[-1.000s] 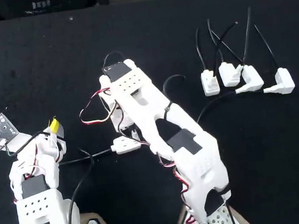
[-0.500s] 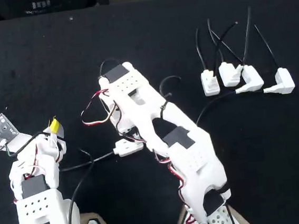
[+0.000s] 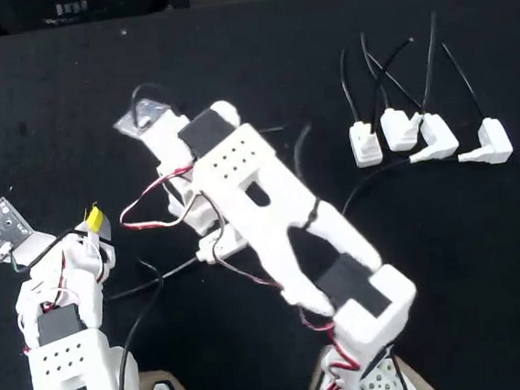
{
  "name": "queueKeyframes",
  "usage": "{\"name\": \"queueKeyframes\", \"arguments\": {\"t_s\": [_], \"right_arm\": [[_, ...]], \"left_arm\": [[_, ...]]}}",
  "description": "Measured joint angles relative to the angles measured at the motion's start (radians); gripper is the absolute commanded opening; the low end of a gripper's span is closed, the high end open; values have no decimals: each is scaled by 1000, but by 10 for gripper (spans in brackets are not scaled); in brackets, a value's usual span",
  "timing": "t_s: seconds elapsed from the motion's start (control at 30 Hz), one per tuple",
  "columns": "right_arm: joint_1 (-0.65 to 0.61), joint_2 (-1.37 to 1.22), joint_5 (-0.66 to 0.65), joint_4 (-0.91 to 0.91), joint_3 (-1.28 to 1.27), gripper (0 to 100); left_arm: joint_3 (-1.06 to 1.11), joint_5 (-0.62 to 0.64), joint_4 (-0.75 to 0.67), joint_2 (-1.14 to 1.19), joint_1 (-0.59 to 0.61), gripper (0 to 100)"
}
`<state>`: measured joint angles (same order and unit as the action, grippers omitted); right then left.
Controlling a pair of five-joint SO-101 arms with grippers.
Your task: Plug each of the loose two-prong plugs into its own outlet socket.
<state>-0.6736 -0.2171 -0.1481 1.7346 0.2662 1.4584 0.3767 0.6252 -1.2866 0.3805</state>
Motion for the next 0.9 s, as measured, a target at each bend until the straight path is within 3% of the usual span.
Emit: {"name": "queueKeyframes", "arguments": {"t_s": [0.17,0.33,0.47,0.8,0.9], "right_arm": [[0,32,-440,0,-49,286],[-5,32,-898,-6,-173,283],[-5,32,-971,-89,-292,283],[-18,34,-979,-480,-638,274],[-18,34,-979,-592,-723,115]], "left_arm": [[0,0,0,0,5,223],[-3,0,0,0,101,223],[-3,3,0,0,138,223],[-3,9,0,0,147,223],[-3,9,0,0,147,223]]}}
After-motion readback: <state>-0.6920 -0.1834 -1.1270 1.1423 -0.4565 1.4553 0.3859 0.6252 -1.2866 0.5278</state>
